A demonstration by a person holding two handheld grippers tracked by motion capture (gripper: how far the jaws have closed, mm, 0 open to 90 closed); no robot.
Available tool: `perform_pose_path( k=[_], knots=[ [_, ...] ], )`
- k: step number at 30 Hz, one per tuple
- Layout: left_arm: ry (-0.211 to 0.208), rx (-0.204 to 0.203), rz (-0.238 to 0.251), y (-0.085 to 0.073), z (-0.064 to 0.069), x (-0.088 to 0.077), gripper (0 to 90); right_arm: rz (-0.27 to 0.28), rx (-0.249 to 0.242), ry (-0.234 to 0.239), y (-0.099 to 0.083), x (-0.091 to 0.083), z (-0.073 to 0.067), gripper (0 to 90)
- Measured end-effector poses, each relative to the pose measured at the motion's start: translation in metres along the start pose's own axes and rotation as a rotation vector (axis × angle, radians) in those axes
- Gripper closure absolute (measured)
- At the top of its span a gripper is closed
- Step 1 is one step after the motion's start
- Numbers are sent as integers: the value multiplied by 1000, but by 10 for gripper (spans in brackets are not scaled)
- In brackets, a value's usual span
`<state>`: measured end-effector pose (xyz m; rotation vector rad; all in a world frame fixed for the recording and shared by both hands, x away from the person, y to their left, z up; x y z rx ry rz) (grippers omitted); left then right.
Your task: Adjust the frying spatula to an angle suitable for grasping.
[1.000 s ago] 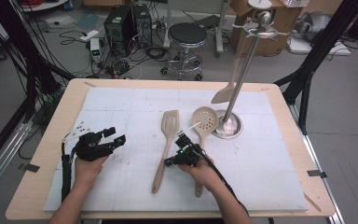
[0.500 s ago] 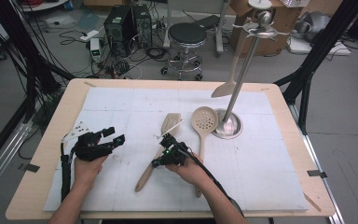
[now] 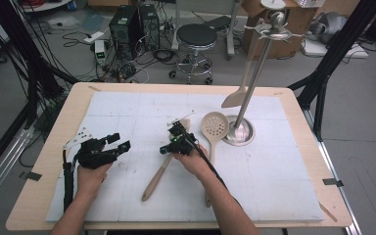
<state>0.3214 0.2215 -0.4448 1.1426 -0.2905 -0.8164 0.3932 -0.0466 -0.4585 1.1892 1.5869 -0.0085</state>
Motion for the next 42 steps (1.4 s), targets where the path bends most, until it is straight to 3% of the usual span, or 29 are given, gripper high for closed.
perform_pose_path(
  k=[4,9,14,24,26,28,32,34,39,42],
  knots=[
    [-2,-1,2,0,-1,-1,311,-24,-4,-47,1,9,2,900],
    [0,-5,4,0,-2,-2,311,-66,-33,-95,-2,2,0,900],
    [-2,-3,5,1,-1,-2,312,-92,-30,-112,-7,-12,-2,900],
    [-2,-2,0,0,-1,-1,312,-87,-17,-106,-19,-29,-2,900],
    [-1,1,-2,0,-2,-1,312,-94,-39,-121,-23,-30,-3,900],
    [0,-6,2,0,-1,0,313,-69,-20,-94,-24,-31,-2,900],
    [0,-3,1,0,-1,0,313,4,-20,-86,-18,-29,4,900],
    [1,-5,-3,0,-1,0,314,15,-7,-89,-14,-24,6,900],
    [1,-2,0,0,-1,0,314,-3,-43,-138,-10,-9,9,900],
    [4,-5,2,0,-3,-1,314,-39,-55,-158,-11,-9,6,900]
  ],
)
Point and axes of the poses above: each handheld gripper's, and its own axes: x roughly forward along the jaws, y roughly out of its top, z roughly to its right, the point moved 2 cm from there along x, roughly forward along the jaws, and after that the axes turned 4 degrees about -x, right-handed, at the moved point
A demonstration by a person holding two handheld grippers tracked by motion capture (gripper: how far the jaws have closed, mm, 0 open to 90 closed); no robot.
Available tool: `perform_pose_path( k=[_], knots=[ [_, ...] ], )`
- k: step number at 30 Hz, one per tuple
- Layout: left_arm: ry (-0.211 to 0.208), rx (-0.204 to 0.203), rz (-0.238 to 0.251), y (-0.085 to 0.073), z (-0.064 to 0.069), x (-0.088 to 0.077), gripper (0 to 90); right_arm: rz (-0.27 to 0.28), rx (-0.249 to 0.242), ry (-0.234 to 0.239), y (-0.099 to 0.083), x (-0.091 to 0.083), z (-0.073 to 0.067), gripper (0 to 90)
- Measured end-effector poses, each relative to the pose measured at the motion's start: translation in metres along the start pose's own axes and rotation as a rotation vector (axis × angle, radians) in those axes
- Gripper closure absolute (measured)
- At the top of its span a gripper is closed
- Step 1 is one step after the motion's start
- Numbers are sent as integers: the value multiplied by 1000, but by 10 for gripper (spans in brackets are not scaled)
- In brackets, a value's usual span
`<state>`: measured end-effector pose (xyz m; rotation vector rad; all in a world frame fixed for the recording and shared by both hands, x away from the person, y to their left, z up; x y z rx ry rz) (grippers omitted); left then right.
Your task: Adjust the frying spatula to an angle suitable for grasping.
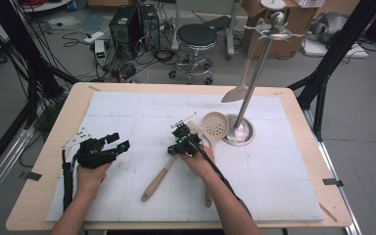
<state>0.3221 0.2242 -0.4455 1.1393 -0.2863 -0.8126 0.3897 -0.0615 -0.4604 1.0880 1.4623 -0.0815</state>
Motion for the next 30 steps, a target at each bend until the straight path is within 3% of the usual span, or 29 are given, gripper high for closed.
perform_pose_path(
  k=[3,8,13,15,18,23,27,30],
  knots=[
    [-1,2,-1,0,0,-1,314,-27,-28,-31,-3,-6,-2,900],
    [-1,1,1,0,1,-1,314,-90,-19,-45,-10,-16,-2,900],
    [0,2,0,0,1,-1,314,-100,14,-36,-18,-21,-3,900],
    [2,2,0,0,0,-1,315,-66,-13,-27,-21,-24,-4,900],
    [1,1,-1,0,0,0,315,-9,-17,79,-23,-29,-15,900],
    [1,1,2,0,1,-1,316,35,-57,315,-26,-24,-49,900],
    [1,-1,2,0,1,0,316,15,-71,424,-29,-6,-77,900],
    [2,0,1,0,1,-1,316,-4,-103,479,-34,9,-97,900]
  ],
)
Point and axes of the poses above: each handheld gripper's, and its own axes: x roughly forward along the jaws, y roughly out of its top, z roughly to its right, the point moved 2 cm from there along x, roughly forward along the jaws, and after that the axes turned 4 degrees about -x, right-handed, at the moved point
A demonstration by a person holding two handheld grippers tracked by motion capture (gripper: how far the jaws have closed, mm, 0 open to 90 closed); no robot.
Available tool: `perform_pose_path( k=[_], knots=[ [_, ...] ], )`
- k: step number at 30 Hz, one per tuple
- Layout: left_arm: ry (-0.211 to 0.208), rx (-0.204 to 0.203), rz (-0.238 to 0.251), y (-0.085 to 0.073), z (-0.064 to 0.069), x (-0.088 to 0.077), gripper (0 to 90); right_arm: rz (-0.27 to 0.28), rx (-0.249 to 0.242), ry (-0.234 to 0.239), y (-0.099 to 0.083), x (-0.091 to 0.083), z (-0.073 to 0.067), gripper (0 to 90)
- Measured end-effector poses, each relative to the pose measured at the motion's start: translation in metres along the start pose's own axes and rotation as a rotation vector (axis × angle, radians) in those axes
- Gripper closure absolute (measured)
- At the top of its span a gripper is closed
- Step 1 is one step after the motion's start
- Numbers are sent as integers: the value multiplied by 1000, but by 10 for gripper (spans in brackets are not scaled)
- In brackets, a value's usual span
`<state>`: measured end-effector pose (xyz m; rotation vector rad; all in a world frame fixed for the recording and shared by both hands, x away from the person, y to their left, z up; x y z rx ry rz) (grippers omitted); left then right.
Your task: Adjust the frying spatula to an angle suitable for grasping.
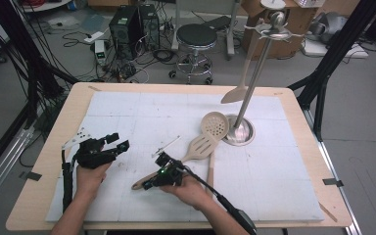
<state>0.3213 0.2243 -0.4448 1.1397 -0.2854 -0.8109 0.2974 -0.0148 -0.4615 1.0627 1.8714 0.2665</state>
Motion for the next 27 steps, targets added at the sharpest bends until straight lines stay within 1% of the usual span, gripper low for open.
perform_pose_path(
  k=[2,3,4,6,7,8,10,11,12,14,15,16,18,19,20,21,22,23,24,25,26,27],
  knots=[
    [-1,-1,-2,0,0,0,316,-7,-22,18,-1,11,-7,900],
    [-1,0,-1,0,0,0,316,-16,-13,25,-2,16,-10,900],
    [-2,0,0,0,0,0,316,-29,-21,18,-2,20,-11,900],
    [-3,-3,3,0,1,0,316,-60,-34,-16,-4,29,-12,900],
    [-3,-1,2,0,0,0,317,-48,-31,-14,-4,30,-11,900],
    [0,-2,3,0,0,0,317,-45,-39,-26,-3,30,-10,900],
    [-1,0,2,0,0,0,317,-20,-66,-79,1,30,-9,900],
    [-1,0,2,0,0,0,317,-7,-66,-105,4,30,-9,900],
    [0,-1,1,0,1,0,317,13,-73,-113,7,30,-7,900],
    [0,-3,3,0,1,0,318,23,-77,-161,15,31,-2,900],
    [1,0,2,0,1,0,318,33,-76,-167,18,32,1,900],
    [-1,-2,4,0,1,0,318,38,-63,-179,21,33,2,900],
    [3,-1,2,0,0,-1,318,39,-91,-219,28,34,3,900],
    [2,-2,0,0,0,-1,317,42,-96,-250,32,35,3,900],
    [3,-2,3,0,0,-1,318,45,-103,-264,35,35,4,900],
    [1,-3,6,0,0,-1,318,54,-89,-270,38,34,5,900],
    [1,-3,6,0,0,-2,318,69,-89,-272,39,33,7,900],
    [1,-1,7,1,0,-2,318,87,-63,-277,41,31,10,900],
    [1,-4,9,1,-1,-2,318,90,-49,-282,40,29,13,900],
    [2,-6,10,1,-1,-3,318,81,-32,-299,39,28,16,900],
    [2,-7,10,0,-2,-2,318,55,-18,-319,37,27,18,900],
    [3,-7,9,0,-2,-2,318,46,-6,-308,35,26,21,900]
  ],
)
Point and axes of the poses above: each handheld gripper's, and its own axes: x roughly forward along the jaws, y roughly out of its top, z roughly to its right, the point moved 2 cm from there along x, roughly forward along the jaws, and after that the axes turned 4 degrees about -x, right-handed, at the moved point
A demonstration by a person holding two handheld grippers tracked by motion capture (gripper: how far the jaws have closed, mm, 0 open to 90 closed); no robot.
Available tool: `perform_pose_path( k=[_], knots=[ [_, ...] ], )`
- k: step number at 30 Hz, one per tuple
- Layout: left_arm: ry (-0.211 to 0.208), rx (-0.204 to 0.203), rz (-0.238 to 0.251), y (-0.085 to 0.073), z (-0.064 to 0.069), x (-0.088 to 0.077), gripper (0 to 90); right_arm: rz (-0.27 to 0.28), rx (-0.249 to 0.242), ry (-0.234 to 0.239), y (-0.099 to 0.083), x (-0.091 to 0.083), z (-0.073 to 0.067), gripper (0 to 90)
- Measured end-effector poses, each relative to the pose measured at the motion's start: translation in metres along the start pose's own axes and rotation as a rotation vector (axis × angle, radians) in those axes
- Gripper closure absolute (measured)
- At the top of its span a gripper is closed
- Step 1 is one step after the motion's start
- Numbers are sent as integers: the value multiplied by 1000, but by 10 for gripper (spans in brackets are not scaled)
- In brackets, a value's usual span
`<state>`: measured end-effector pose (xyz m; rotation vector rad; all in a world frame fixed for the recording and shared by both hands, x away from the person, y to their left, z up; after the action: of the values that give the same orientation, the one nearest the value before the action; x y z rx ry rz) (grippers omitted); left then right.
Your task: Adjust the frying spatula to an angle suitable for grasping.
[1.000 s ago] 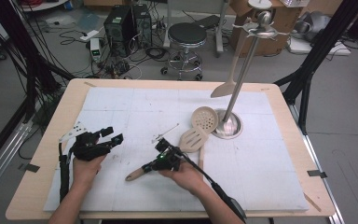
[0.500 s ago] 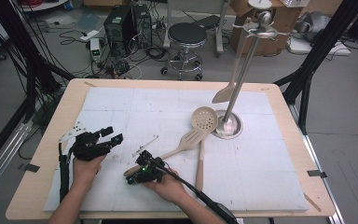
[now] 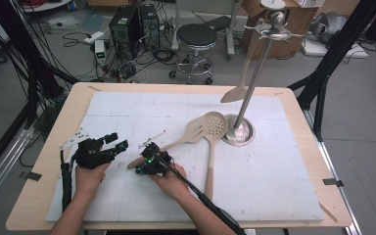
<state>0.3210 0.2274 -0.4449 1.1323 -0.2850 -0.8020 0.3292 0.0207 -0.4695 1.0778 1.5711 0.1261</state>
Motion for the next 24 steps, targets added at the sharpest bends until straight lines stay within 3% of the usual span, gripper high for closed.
perform_pose_path(
  k=[2,4,7,11,14,16,20,24],
  knots=[
    [-2,-1,2,0,0,0,318,1,31,17,-2,-3,4,900],
    [-1,-1,2,0,1,0,319,9,9,9,0,-8,4,900],
    [0,-4,2,0,1,0,319,67,27,-6,5,-20,11,900],
    [-2,-3,2,0,0,0,320,150,82,-66,10,-43,36,900],
    [0,-3,1,0,0,1,320,211,136,-146,12,-62,64,900],
    [-1,-3,-1,0,1,1,320,239,187,-176,9,-70,80,900],
    [-1,-4,-3,0,0,1,321,221,236,-192,4,-71,96,900],
    [1,-4,-1,0,0,0,321,162,202,-224,3,-73,90,900]
  ],
)
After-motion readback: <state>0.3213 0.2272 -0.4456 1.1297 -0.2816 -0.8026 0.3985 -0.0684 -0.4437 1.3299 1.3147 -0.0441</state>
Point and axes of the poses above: each handheld gripper's, and its own axes: x roughly forward along the jaws, y roughly out of its top, z roughly to its right, the point moved 2 cm from there along x, roughly forward along the jaws, and after that the axes turned 4 degrees about -x, right-handed, at the moved point
